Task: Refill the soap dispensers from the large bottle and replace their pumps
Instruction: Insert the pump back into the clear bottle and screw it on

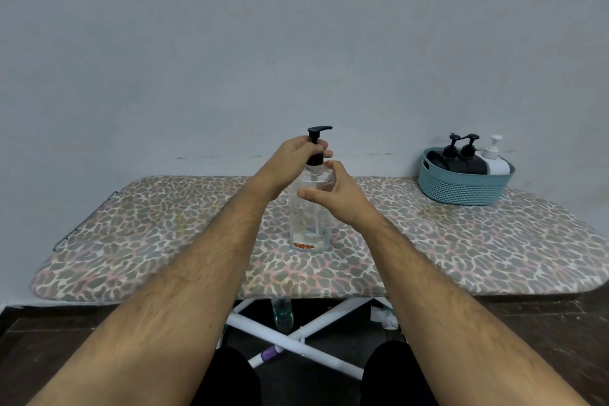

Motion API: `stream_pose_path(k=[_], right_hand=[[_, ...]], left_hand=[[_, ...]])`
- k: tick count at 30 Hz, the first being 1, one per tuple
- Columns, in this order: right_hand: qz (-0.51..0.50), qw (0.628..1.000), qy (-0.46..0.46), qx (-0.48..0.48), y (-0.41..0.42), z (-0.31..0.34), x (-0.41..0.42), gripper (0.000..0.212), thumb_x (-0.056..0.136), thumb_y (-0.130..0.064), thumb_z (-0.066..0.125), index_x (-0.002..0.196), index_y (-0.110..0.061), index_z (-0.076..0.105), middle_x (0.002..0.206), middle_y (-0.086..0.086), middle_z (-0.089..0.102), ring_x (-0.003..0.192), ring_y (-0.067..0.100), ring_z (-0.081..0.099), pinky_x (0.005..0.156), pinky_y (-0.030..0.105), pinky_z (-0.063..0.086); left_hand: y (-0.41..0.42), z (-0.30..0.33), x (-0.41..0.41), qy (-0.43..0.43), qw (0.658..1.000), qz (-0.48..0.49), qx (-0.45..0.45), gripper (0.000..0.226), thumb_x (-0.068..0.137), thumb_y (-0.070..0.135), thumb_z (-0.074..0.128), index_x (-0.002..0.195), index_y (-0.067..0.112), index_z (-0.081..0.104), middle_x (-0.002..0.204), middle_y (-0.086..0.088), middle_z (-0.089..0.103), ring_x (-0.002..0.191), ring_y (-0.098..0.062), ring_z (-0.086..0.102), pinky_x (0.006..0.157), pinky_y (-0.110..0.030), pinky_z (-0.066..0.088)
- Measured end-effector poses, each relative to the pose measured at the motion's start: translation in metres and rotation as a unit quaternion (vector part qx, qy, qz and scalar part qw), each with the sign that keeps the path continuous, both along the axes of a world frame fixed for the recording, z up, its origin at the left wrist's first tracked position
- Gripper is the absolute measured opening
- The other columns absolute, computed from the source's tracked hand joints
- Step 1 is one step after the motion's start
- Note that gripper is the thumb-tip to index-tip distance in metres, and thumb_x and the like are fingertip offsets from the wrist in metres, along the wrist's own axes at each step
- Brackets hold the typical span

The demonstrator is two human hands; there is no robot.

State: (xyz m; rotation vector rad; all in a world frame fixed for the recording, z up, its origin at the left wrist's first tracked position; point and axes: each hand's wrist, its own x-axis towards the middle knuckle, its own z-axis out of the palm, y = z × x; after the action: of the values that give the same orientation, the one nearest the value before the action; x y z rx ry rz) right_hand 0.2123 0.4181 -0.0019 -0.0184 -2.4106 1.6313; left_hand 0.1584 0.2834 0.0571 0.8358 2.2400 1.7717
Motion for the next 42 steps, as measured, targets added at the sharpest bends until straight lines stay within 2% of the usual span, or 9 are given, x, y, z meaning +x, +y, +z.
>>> stream_pose_path(k=[3,7,12,17,21,26,36,38,42], right_hand=[[0.004,1.0,0.002,0.008,0.0,0.0,0.0,0.067,0.076,-0.045,0.081,0.125,-0.034,0.037,0.106,-0.015,0.055,0.097,-0.002,0.057,0.068,0.017,0.043],[0.006,1.0,0.004,0.004,0.0,-0.001,-0.001,0.078,0.075,-0.045,0.081,0.137,-0.028,0.037,0.118,-0.007,0.056,0.103,0.0,0.056,0.072,0.02,0.046],[0.0,1.0,-0.006,0.004,0.001,-0.002,-0.002,0.067,0.074,-0.045,0.083,0.122,-0.036,0.037,0.103,-0.011,0.057,0.093,-0.003,0.057,0.065,0.016,0.043],[-0.004,1.0,-0.007,0.002,0.0,-0.002,-0.002,0.077,0.075,-0.046,0.082,0.134,-0.031,0.036,0.103,-0.012,0.056,0.093,-0.004,0.056,0.065,0.017,0.042],[-0.001,1.0,-0.003,0.005,0.0,-0.002,-0.001,0.066,0.075,-0.046,0.081,0.121,-0.039,0.035,0.106,-0.014,0.053,0.098,-0.001,0.057,0.07,0.02,0.045],[0.003,1.0,-0.002,0.006,0.001,-0.003,-0.003,0.077,0.075,-0.048,0.081,0.135,-0.033,0.035,0.114,-0.008,0.053,0.102,0.002,0.056,0.072,0.021,0.045],[-0.003,1.0,-0.006,0.007,0.001,-0.004,-0.004,0.082,0.075,-0.048,0.081,0.139,-0.028,0.034,0.11,-0.004,0.058,0.096,-0.001,0.057,0.068,0.019,0.043],[-0.002,1.0,-0.002,0.009,0.001,-0.003,-0.004,0.077,0.075,-0.047,0.08,0.136,-0.031,0.035,0.11,-0.005,0.057,0.096,-0.001,0.057,0.068,0.019,0.043],[0.007,1.0,0.011,-0.001,0.001,-0.005,-0.003,0.071,0.076,-0.044,0.08,0.132,-0.033,0.038,0.12,-0.003,0.055,0.105,0.003,0.058,0.077,0.025,0.05]], left_hand=[[0.005,-0.006,0.0,0.061,0.996,0.059,0.01,0.013,0.088,0.034,0.072,0.095,0.023,0.071,0.1,0.006,0.073,0.097,-0.008,0.067,0.087,-0.024,0.048],[0.0,-0.006,-0.001,0.054,0.995,0.056,0.057,0.019,0.079,0.017,0.081,0.096,0.022,0.072,0.093,0.01,0.074,0.087,-0.005,0.071,0.081,-0.021,0.054],[-0.019,-0.005,-0.004,0.01,0.999,-0.024,0.023,0.033,0.095,0.014,0.063,0.127,0.018,0.056,0.109,0.006,0.075,0.106,-0.006,0.068,0.09,-0.02,0.042],[-0.014,0.001,-0.007,-0.026,0.998,-0.052,-0.022,0.029,0.098,0.013,0.043,0.116,0.022,0.064,0.119,0.012,0.069,0.119,-0.001,0.058,0.107,-0.032,0.035],[0.003,-0.001,-0.001,0.071,0.997,0.033,-0.025,0.018,0.088,0.042,0.066,0.086,0.024,0.069,0.083,0.017,0.069,0.08,0.002,0.063,0.082,-0.025,0.043],[0.002,-0.008,-0.001,0.06,0.992,0.093,0.055,0.038,0.074,0.025,0.085,0.108,0.016,0.069,0.092,0.001,0.075,0.089,-0.015,0.072,0.085,-0.032,0.056],[-0.01,-0.006,-0.005,-0.007,0.999,-0.026,-0.019,0.029,0.095,0.013,0.042,0.115,0.023,0.061,0.114,0.012,0.071,0.112,0.003,0.06,0.101,-0.029,0.035],[-0.004,-0.01,-0.004,0.03,0.999,0.013,-0.01,0.018,0.096,0.026,0.055,0.11,0.023,0.064,0.111,0.01,0.069,0.106,0.003,0.061,0.094,-0.026,0.041],[0.002,-0.017,-0.001,0.107,0.984,0.141,0.025,0.041,0.071,0.041,0.084,0.102,0.036,0.056,0.092,0.007,0.059,0.094,-0.01,0.062,0.079,-0.022,0.047]])
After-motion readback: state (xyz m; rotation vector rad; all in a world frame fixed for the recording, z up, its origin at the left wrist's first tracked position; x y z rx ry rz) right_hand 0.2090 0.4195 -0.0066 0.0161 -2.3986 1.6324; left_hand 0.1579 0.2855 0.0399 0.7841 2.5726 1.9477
